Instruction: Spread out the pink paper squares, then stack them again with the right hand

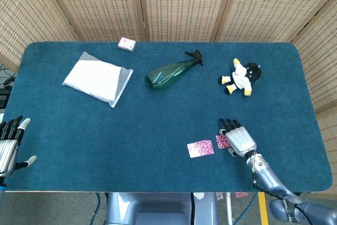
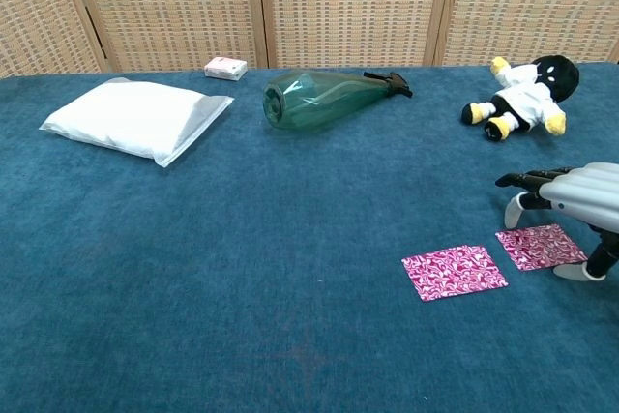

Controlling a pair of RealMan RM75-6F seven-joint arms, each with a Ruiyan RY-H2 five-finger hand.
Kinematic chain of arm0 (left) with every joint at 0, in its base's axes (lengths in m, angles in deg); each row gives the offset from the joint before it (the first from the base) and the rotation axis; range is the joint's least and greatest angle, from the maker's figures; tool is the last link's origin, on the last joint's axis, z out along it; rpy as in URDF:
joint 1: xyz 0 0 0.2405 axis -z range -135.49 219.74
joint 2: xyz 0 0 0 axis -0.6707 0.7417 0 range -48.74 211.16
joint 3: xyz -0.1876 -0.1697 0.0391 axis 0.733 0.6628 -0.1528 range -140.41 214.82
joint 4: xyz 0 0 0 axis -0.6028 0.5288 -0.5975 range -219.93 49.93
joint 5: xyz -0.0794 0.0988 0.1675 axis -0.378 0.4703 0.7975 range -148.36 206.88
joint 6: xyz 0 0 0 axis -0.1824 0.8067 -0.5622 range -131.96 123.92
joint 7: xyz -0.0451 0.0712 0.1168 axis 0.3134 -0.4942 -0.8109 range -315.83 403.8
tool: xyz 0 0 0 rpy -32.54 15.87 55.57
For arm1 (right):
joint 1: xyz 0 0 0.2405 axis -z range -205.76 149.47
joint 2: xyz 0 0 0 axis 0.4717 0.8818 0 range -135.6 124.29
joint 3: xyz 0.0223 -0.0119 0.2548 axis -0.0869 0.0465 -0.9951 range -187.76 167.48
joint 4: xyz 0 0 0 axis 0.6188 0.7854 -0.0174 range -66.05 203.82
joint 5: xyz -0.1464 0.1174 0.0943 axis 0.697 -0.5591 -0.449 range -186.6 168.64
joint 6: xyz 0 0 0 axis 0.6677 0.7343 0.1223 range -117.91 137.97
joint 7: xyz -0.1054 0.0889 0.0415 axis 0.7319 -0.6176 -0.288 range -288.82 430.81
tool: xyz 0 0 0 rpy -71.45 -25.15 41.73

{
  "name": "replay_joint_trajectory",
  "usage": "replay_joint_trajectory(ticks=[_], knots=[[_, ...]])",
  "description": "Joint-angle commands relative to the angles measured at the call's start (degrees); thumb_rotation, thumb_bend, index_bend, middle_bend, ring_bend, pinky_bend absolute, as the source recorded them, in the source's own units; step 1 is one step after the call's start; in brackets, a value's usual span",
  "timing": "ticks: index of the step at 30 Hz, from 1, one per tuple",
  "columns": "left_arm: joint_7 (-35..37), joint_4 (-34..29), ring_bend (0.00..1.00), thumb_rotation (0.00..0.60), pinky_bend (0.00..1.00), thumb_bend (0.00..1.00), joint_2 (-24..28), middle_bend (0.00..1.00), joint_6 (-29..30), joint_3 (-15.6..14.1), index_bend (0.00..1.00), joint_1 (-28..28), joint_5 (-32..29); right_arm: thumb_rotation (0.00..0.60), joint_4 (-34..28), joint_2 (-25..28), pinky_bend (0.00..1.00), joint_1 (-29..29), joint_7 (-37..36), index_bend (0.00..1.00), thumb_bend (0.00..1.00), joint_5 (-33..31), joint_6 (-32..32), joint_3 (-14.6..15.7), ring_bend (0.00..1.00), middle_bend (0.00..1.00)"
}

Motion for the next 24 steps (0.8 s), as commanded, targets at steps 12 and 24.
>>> replay_joint_trajectory(ticks=[12, 24], knots=[[0.02, -0.02, 0.00, 0.600, 0.00, 0.15, 0.01, 0.00, -0.03, 0.00, 0.00, -0.01, -0.06, 0.600, 1.45, -1.28, 0.11, 0.42, -1.61, 0.45, 0.34, 0.24, -0.20, -0.62, 0.00, 0.01], [-0.03, 0.01, 0.00, 0.600, 0.00, 0.15, -0.03, 0.00, 0.00, 0.01, 0.00, -0.02, -0.06, 0.600, 2.74, -2.19, 0.11, 0.79, -4.39, 0.59, 0.36, 1.17, 0.55, -1.45, 0.00, 0.04]])
